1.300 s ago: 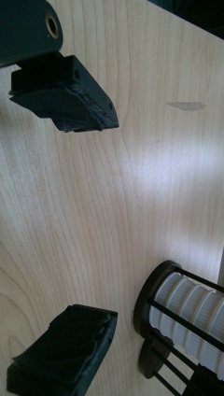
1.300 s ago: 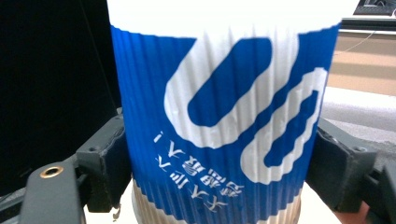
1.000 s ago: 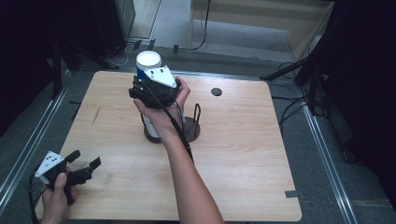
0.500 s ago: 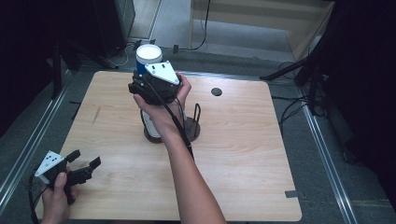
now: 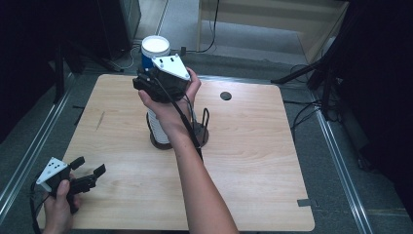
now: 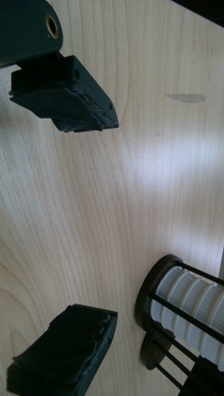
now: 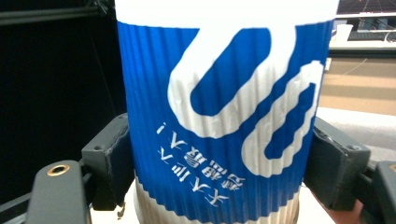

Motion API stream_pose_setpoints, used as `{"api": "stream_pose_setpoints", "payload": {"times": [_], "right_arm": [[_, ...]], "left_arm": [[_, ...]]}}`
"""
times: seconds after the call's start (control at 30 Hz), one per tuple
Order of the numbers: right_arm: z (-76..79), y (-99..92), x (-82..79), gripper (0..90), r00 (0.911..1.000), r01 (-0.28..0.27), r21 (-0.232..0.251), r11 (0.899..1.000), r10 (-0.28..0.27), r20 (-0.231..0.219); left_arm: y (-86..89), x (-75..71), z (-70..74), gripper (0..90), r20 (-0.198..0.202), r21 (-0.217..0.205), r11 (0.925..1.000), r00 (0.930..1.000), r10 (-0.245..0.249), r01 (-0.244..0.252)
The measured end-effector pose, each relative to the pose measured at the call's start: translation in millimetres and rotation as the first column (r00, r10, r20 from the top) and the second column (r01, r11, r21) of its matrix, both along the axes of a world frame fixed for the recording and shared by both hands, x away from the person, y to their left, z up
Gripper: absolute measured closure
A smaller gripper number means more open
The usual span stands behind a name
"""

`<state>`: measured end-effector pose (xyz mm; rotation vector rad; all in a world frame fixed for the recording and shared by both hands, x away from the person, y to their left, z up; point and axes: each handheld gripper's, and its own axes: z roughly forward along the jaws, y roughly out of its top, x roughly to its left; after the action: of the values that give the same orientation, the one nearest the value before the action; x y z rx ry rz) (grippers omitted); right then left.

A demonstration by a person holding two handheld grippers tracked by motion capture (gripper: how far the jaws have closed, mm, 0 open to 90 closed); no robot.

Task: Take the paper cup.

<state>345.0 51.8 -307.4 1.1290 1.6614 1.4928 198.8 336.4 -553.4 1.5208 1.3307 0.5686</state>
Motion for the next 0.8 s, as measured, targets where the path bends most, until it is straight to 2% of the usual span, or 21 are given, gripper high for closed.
{"api": "stream_pose_setpoints", "payload": {"times": [0.3,0.53,0.8], "right_arm": [[14.3,-11.8,-3.1,20.7,0.9997,0.009,0.025,1.000,-0.010,0.023],[24.0,-28.5,-7.0,20.8,0.9988,0.027,0.048,0.998,-0.029,0.039],[18.6,-56.9,-14.0,20.8,0.9968,0.062,0.031,0.998,-0.064,0.049]], "left_arm": [[-0.7,0.2,0.0,8.4,-0.002,0.000,1.0000,1.0000,-0.008,0.008],[-0.5,-0.1,0.1,8.4,-0.005,0.008,0.9999,0.9999,-0.011,0.011],[-0.9,0.2,0.1,8.4,-0.004,0.003,1.0000,1.0000,-0.006,0.006]]}}
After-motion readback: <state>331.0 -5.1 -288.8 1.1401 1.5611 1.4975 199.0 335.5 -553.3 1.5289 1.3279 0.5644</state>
